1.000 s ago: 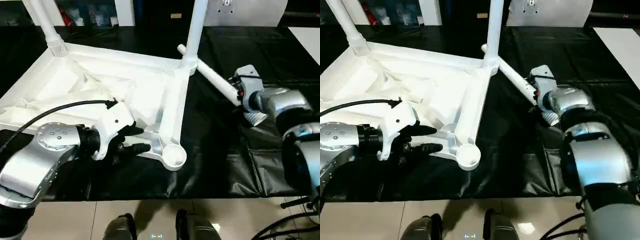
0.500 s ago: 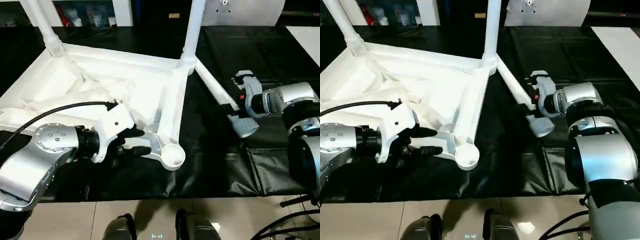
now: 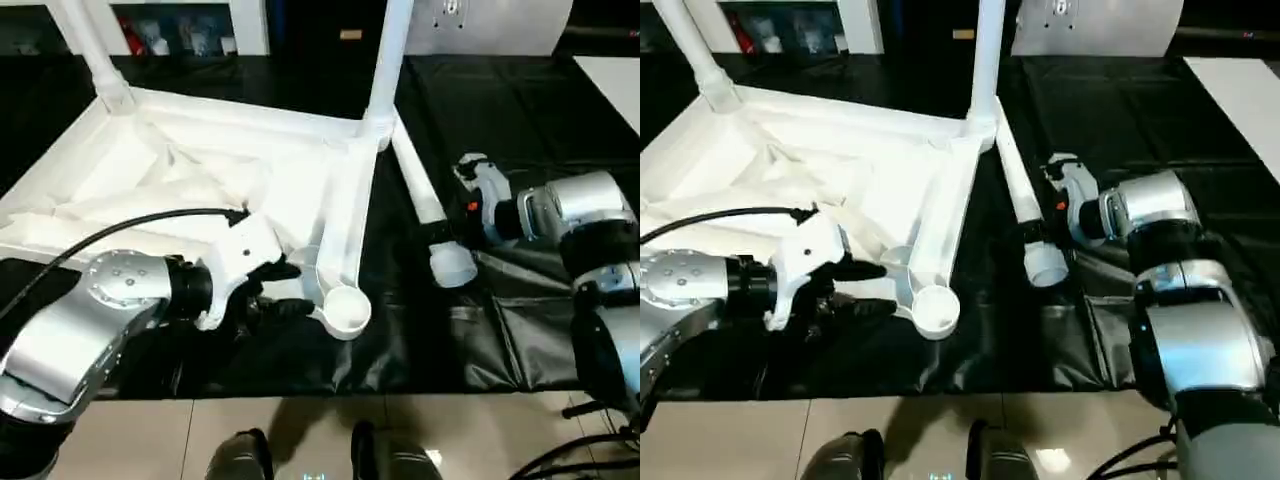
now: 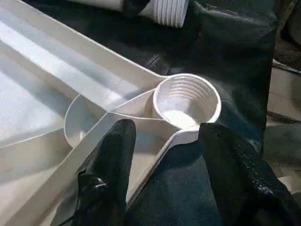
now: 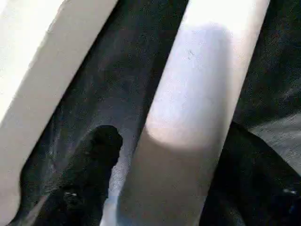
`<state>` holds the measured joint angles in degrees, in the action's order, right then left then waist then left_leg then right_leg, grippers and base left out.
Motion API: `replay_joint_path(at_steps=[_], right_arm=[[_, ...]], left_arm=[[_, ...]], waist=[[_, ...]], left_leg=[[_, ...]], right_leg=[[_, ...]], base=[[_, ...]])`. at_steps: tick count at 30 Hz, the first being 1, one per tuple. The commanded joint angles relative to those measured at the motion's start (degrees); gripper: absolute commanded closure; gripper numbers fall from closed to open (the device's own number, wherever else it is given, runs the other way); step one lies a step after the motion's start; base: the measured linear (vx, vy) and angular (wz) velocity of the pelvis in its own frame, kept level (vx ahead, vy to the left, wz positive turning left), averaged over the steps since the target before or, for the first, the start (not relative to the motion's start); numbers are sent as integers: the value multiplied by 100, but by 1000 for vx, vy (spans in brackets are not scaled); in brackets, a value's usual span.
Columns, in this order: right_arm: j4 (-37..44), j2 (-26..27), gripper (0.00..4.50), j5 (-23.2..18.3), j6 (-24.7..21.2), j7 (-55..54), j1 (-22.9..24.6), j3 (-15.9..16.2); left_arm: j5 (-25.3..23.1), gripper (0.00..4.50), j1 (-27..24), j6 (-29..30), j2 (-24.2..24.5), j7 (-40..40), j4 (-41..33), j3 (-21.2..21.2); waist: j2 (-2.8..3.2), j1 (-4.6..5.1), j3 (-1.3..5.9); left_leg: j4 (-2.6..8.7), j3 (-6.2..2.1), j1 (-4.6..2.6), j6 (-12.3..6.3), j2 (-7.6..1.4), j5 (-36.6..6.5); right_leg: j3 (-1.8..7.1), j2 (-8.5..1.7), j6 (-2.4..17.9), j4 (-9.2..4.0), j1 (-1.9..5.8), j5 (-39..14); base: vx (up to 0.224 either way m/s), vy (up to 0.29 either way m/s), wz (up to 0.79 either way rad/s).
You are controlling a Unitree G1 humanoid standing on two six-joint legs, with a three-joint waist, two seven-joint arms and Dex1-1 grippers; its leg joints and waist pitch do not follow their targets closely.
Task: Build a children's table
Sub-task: Pick table leg
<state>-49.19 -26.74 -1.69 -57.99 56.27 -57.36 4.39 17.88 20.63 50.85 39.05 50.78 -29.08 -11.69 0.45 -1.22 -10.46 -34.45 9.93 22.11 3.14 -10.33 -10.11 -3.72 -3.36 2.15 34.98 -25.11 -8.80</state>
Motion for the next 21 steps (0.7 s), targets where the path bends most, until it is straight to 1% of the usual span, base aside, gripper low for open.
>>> replay_joint_path(at_steps=[1,2,3,4,5,6,7,8,9,10,11,12,13,14,15,16,17,18,20,21], right_arm=[[172,28,137,-74,-411,29,256,54],[306,16,146,-105,-501,14,312,45],[449,3,153,-139,-598,-2,371,35],[779,-17,153,-215,-811,-54,522,8],[832,-20,169,-228,-846,-63,546,3],[1089,-35,178,-286,-1008,-103,665,-16],[1269,-37,186,-334,-1137,-137,760,-48],[1360,-37,192,-357,-1202,-158,810,-66],[1594,-24,192,-411,-1365,-236,956,-141],[1665,-17,205,-428,-1421,-265,1009,-174],[1887,4,211,-482,-1593,-354,1174,-275],[1887,4,214,-482,-1593,-354,1174,-275],[2034,26,217,-493,-1693,-424,1284,-352],[2097,37,221,-496,-1734,-454,1330,-384],[2121,40,225,-497,-1750,-465,1348,-397],[2227,63,227,-508,-1825,-552,1409,-488],[2366,91,227,-518,-1903,-689,1471,-623],[2452,108,232,-528,-1950,-782,1505,-711],[2693,215,235,-526,-2061,-1134,1574,-1084],[2702,221,238,-526,-2064,-1151,1576,-1103]], left_arm=[[54,204,12,39,-26,-45,-151,-20],[64,204,14,38,-52,-65,-150,-5],[75,204,16,37,-79,-86,-149,12],[103,204,12,41,-118,-118,-148,28],[108,204,12,42,-124,-123,-148,31],[131,204,8,46,-150,-148,-147,40],[145,204,-2,46,-159,-166,-151,38],[152,204,-8,46,-162,-173,-153,37],[168,204,-30,47,-157,-177,-160,36],[171,204,-35,45,-155,-175,-156,33],[180,204,-47,38,-151,-167,-143,23],[180,204,-47,38,-151,-167,-143,23],[174,204,-25,19,-154,-152,-102,5],[170,204,-12,9,-157,-145,-81,-5],[168,204,-7,5,-157,-143,-73,-9],[163,204,27,-14,-167,-145,-34,-18],[178,204,59,-27,-186,-158,3,-9],[191,204,78,-32,-199,-168,23,0],[220,204,69,-46,-203,-208,32,27],[221,204,68,-47,-203,-210,32,29]], waist=[[-69,-12,435],[-61,-17,443],[-61,-12,421],[-62,-14,430],[-57,-19,404],[-59,-22,423],[-36,-30,416],[-45,-24,413],[-7,-18,402],[-21,-24,398],[-31,-22,391],[-37,-18,401],[11,-16,386],[-1,-10,394],[-3,-3,387],[-3,7,380],[1,13,367],[2,16,371],[2,29,358],[9,29,369]], left_leg=[[355,-61,-73,-191,-221,-1030],[354,-66,-75,-183,-225,-1026],[361,-64,-77,-176,-219,-1040],[358,-64,-85,-170,-224,-1039],[368,-60,-79,-178,-214,-1023],[367,-70,-80,-170,-217,-991],[368,-71,-86,-170,-220,-968],[370,-64,-80,-174,-212,-947],[374,-64,-81,-167,-208,-952],[379,-63,-81,-169,-208,-979],[385,-71,-77,-158,-203,-1006],[382,-74,-85,-148,-199,-990],[388,-72,-94,-124,-196,-1050],[386,-78,-98,-112,-199,-1068],[393,-83,-96,-98,-200,-1106],[396,-88,-99,-85,-203,-1146],[396,-86,-101,-67,-194,-1199],[401,-93,-116,-50,-195,-1219],[411,-92,-112,-36,-194,-1218],[414,-98,-116,-22,-196,-1192]], right_leg=[[312,-412,1244,-447,357,-2267],[311,-421,1236,-442,357,-2285],[312,-409,1209,-456,350,-2300],[316,-416,1205,-454,345,-2301],[318,-398,1163,-474,348,-2267],[317,-406,1180,-450,352,-2220],[320,-411,1166,-453,341,-2178],[322,-398,1159,-462,350,-2133],[320,-386,1188,-468,346,-2042],[320,-387,1174,-473,349,-2057],[319,-400,1150,-480,357,-2151],[319,-404,1127,-481,358,-2193],[310,-390,1122,-505,343,-2250],[310,-396,1129,-497,347,-2257],[309,-399,1123,-502,345,-2282],[308,-404,1125,-504,341,-2327],[308,-407,1077,-525,338,-2438],[305,-403,1045,-521,334,-2481],[312,-404,1023,-538,330,-2474],[311,-404,1026,-523,328,-2449]], base=[[0,0,0],[0,0,0],[0,0,0],[0,0,0],[0,0,0],[0,0,0],[0,0,0],[0,0,0],[0,0,0],[0,0,0],[0,0,0],[0,0,0],[0,0,0],[0,0,0],[0,0,0],[0,0,0],[0,0,0],[0,0,0],[0,0,0],[0,0,0]])
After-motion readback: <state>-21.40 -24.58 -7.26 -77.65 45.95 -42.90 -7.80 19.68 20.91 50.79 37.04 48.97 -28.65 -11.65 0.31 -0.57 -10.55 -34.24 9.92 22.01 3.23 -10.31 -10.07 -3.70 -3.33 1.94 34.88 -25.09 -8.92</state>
